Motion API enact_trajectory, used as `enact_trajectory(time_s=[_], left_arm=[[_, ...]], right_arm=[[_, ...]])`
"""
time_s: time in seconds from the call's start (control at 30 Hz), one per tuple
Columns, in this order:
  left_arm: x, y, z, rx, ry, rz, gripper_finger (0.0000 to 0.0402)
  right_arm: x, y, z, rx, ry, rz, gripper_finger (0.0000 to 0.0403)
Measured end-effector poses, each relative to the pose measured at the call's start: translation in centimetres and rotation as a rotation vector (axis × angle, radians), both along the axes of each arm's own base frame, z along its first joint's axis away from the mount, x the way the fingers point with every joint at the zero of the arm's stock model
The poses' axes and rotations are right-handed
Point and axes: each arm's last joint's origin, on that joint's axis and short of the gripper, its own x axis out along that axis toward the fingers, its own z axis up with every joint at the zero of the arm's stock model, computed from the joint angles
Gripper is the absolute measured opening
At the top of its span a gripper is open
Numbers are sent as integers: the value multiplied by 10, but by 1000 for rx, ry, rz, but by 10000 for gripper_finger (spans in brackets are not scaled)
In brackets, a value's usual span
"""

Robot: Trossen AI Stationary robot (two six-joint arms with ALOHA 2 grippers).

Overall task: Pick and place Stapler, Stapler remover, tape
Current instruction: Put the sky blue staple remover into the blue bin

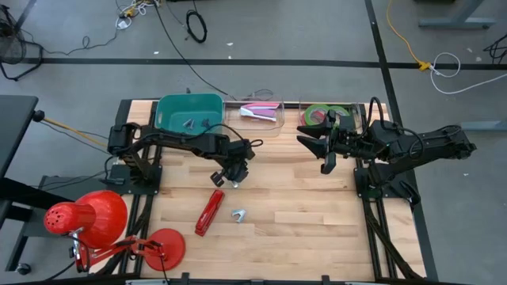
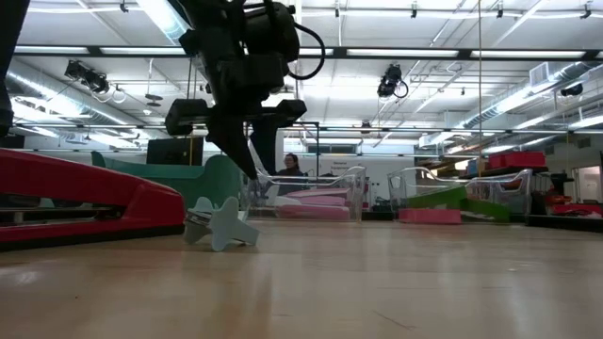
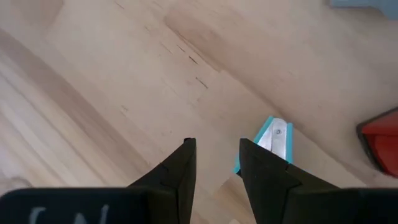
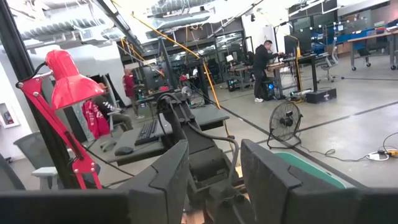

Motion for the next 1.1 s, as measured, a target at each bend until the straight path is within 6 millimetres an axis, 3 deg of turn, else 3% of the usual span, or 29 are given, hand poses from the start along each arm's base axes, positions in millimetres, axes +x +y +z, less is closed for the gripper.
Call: enact_trajectory(time_s=[0.13, 0.7, 1.1], left_arm=[[0, 5, 0, -5, -3, -22, 126], [7, 4, -36, -7, 104, -60, 126], [4, 7, -41, -12, 155, -52, 126]], right_arm=[[0, 0, 0, 0, 0, 0, 146], [0, 0, 0, 3, 6, 1, 146], [0, 0, -1, 3, 7, 1, 146]])
